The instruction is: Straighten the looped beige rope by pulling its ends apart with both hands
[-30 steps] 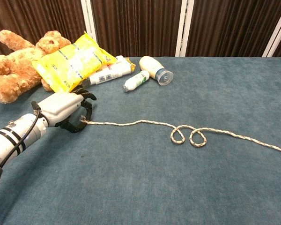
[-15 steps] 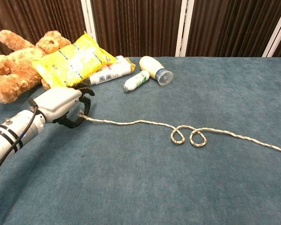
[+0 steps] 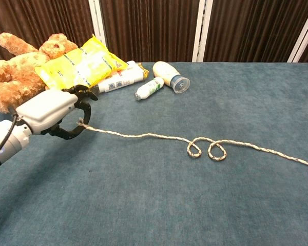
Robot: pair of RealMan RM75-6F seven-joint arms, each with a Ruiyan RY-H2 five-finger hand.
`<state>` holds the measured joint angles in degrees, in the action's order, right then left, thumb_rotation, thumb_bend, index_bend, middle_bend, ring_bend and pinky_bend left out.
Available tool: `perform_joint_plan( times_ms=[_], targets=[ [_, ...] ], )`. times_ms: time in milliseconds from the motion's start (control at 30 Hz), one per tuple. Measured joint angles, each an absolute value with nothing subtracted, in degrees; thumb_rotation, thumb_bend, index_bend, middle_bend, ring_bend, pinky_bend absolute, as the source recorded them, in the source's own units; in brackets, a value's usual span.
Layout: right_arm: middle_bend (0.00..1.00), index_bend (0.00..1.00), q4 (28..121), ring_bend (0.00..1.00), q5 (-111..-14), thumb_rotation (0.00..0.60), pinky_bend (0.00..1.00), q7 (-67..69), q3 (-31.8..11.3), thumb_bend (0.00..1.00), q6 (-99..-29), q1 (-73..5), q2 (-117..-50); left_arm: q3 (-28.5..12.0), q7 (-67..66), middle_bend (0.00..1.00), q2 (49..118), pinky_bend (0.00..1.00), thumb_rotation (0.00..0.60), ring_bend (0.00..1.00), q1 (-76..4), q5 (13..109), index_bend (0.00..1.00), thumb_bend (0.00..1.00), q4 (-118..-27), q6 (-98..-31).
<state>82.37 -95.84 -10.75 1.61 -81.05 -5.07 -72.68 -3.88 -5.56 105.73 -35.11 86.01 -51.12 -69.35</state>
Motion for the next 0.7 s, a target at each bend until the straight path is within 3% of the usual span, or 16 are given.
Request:
perform_joint_plan(
  times_ms=[267, 700],
  targets=[
    [0.0, 0.46, 84.07, 0.0, -94.37, 0.6, 0.0, -17.28, -0.83, 0.3, -77.78, -8.39, -76.34, -2.93, -6.38, 0.16, 102.8, 0.19, 0.6, 0.02, -33.4, 86.74, 0.68, 0.51, -54.78, -71.06],
    [0.0, 0.54, 79.74, 0.0, -80.25, 0.6, 0.0, -31.26, -5.79, 0.34, -67.8, -13.4, -84.79, -3.05, -4.55, 0.16, 98.92, 0.19, 0.6, 0.02, -32.24, 86.62, 0.68, 0.5, -57.3, -70.93]
  ],
)
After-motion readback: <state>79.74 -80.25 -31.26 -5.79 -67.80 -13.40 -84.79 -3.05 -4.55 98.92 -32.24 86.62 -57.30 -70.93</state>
